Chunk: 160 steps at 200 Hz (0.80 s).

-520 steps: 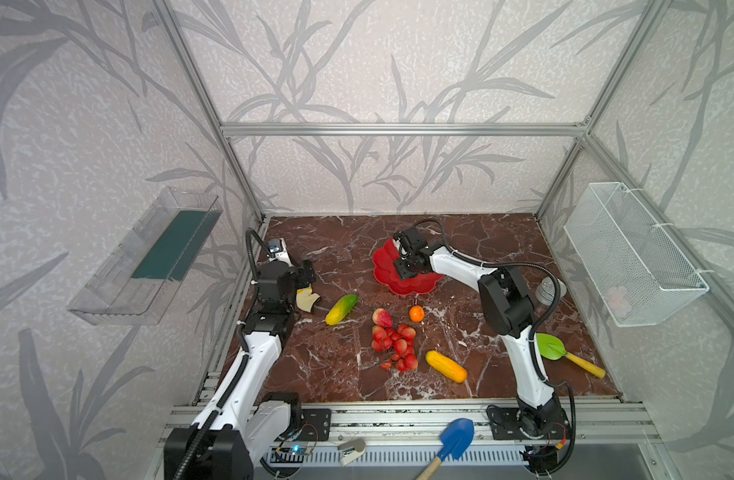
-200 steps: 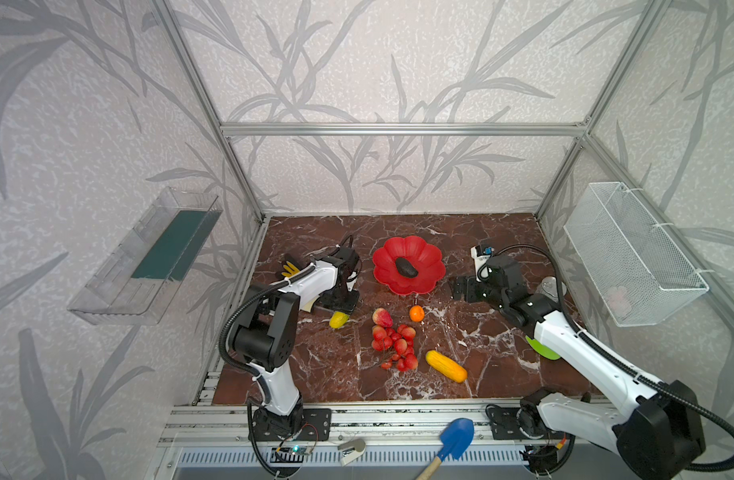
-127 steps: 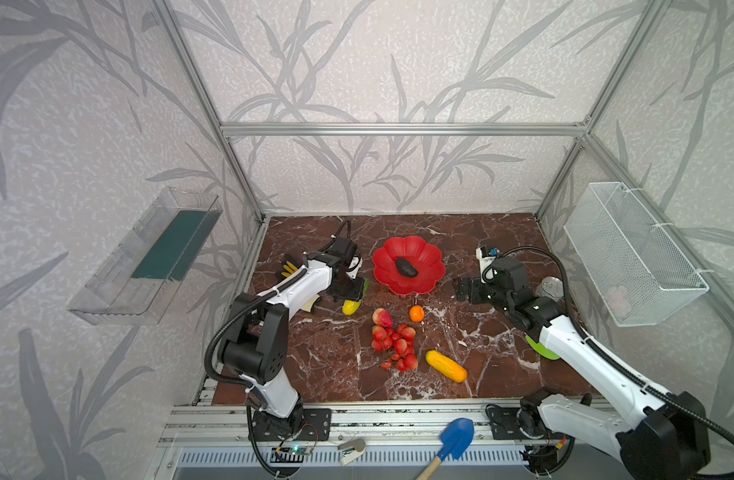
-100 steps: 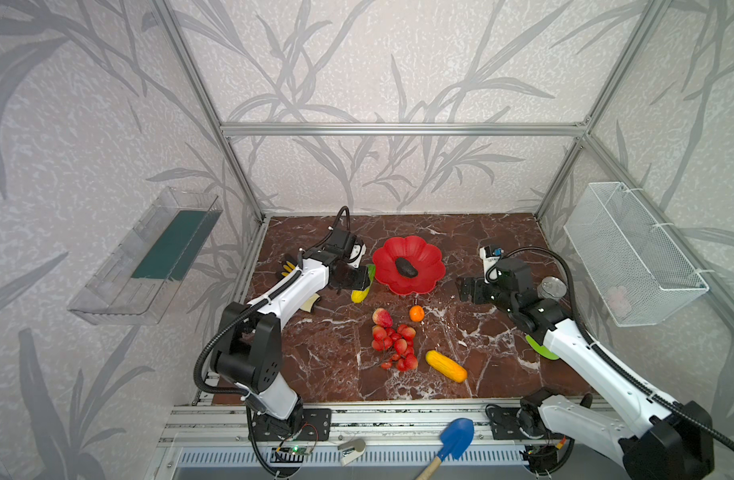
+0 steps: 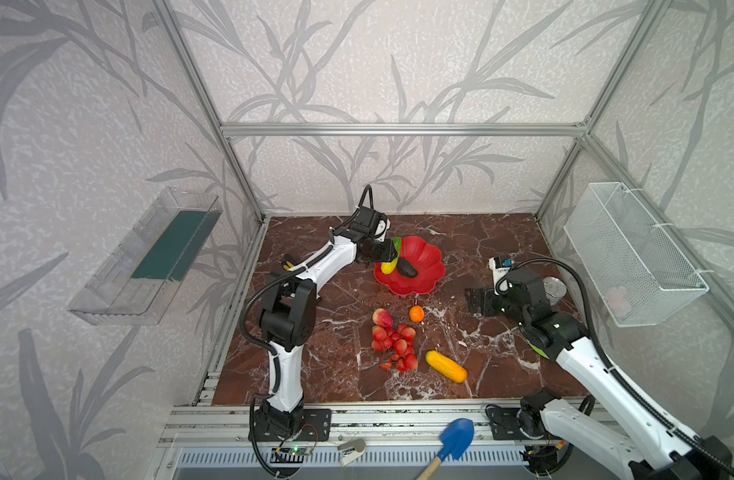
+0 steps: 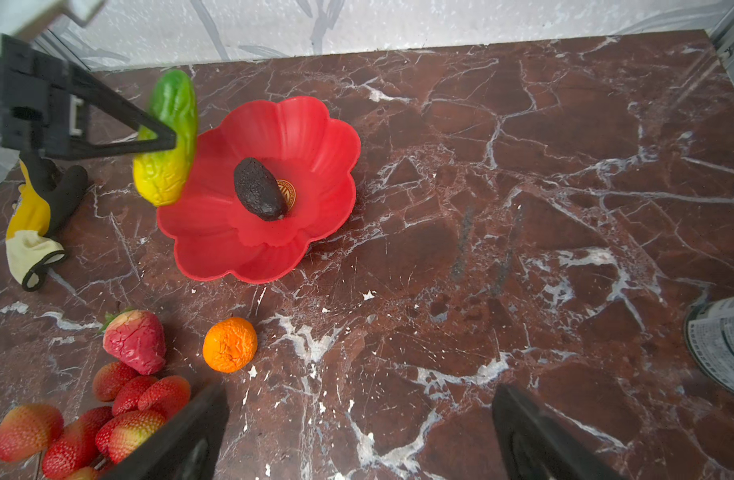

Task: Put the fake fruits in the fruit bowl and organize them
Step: 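Place the cucumber in the red bowl beside the avocado with the left gripper, then grasp the yellow mango with the right gripper while the left arm withdraws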

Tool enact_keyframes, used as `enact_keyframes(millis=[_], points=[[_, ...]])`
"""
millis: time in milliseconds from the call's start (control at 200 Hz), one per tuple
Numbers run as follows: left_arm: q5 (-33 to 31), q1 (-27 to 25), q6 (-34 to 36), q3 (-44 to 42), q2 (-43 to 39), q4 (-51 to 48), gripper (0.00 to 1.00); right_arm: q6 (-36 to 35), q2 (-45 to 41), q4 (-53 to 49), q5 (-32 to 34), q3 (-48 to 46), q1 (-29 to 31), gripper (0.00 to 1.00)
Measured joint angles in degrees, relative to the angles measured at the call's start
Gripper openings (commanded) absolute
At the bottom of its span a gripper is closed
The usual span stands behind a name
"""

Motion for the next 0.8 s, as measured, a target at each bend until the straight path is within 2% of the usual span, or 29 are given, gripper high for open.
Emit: enact_keyframes(millis=[105,290,470,625,800], points=[[-0.74,-0.24,-1.07,2.43,3.28,-0.42,0.29,0.00,-1.97,-1.16,-0.04,-0.59,0.00,0.99],[-0.96,-0.35,-2.89,5.49,6.71,-0.87,0.48,0.07,-2.73,-2.64,-0.13,-1.64,0.00,0.99],[-1.11,-0.39,-3.61,5.70,6.75,-0.79,0.55,0.28,-2.71,-3.48,-0.90,-1.90,0.00,0.99],[-1.57,-0.39,-3.56,5.70,4.59,-0.94,0.57,0.31,-1.60,-3.43,-2.62,-2.03,0.00,0.99],[-3.61,-0.39,-2.49,5.68,-2.78,-0.72,0.58,0.81,-0.11,-3.41,-5.55,-3.17,0.00,1.00]])
